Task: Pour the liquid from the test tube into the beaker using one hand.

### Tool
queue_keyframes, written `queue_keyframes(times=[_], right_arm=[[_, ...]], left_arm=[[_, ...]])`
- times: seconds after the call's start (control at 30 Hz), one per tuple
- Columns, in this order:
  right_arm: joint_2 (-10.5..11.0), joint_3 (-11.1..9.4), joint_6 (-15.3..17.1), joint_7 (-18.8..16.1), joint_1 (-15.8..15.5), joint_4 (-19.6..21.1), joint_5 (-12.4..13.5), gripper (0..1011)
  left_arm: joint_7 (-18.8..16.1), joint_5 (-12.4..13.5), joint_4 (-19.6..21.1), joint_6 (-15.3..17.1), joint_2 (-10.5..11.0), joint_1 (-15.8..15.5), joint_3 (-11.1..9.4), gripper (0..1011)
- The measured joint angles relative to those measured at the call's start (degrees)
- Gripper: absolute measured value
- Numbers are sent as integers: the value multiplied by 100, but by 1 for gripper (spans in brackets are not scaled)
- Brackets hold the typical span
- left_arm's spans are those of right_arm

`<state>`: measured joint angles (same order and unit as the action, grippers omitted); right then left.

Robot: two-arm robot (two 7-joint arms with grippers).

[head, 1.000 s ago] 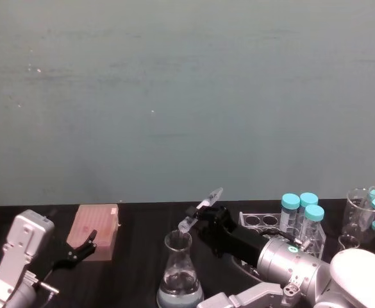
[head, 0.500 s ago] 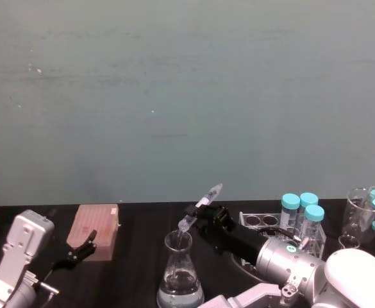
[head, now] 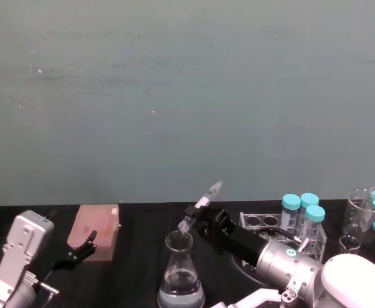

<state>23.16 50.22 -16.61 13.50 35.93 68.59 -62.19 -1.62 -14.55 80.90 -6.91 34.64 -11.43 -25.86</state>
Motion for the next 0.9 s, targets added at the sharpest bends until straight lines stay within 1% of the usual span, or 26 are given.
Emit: queue_keyframes(times=[0.37,0.43,0.5,0.57,0.6,0.63,0.67,0.73,0.77,0.83,0.87,0.9], right_arm=[[39,67,57,75,8,31,-82,199],[49,68,52,73,7,47,-63,199],[50,29,-11,5,-14,67,88,199],[39,-98,-154,-195,-70,110,451,199],[39,-98,-154,-195,-70,110,451,199],[34,-150,-199,-264,-92,130,587,199],[17,-264,-273,-413,-140,171,845,199],[-4,-392,-343,-576,-197,223,1158,199],[-32,-534,-398,-765,-255,277,1492,199],[-69,-705,-443,-964,-319,339,1902,199],[-120,-911,-467,-1197,-412,403,2414,199],[-151,-1032,-467,-1308,-462,436,2671,199]], left_arm=[[0,0,0,0,0,0,0,1000],[0,0,0,0,0,0,0,1000],[0,0,0,0,0,0,0,1000],[0,0,0,0,0,0,0,1000],[0,0,0,0,0,0,0,1000],[0,0,0,0,0,0,0,1000],[0,0,0,0,0,0,0,1000],[0,0,0,0,0,0,0,1000],[0,0,0,0,0,0,0,1000],[0,0,0,0,0,0,0,1000],[0,0,0,0,0,0,0,1000],[0,0,0,0,0,0,0,1000]])
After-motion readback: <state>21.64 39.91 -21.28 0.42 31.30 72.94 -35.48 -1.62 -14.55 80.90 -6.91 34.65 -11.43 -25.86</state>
